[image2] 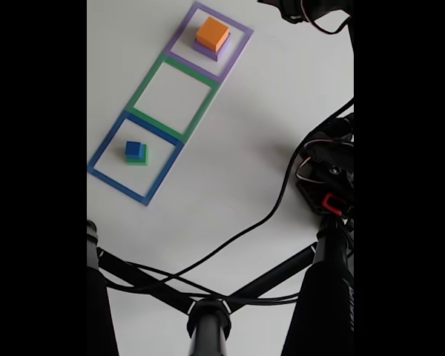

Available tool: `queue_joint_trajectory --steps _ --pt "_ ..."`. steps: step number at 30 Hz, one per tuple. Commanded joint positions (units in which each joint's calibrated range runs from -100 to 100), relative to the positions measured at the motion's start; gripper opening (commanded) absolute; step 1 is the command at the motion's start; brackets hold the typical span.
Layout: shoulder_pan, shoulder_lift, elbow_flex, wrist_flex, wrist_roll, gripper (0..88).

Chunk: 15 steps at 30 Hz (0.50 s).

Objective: Tower of hanoi

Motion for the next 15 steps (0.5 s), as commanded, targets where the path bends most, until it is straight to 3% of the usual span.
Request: queue_joint_trajectory --steps 1,11,15 --pt "0.8 -7.3 15.9 -13.8 0.8 26.7" --pt "0.7 -9.7 42.3 -43.6 0.8 40.8" --pt "1.9 -9.5 47.8 -49.5 0.8 43.6"
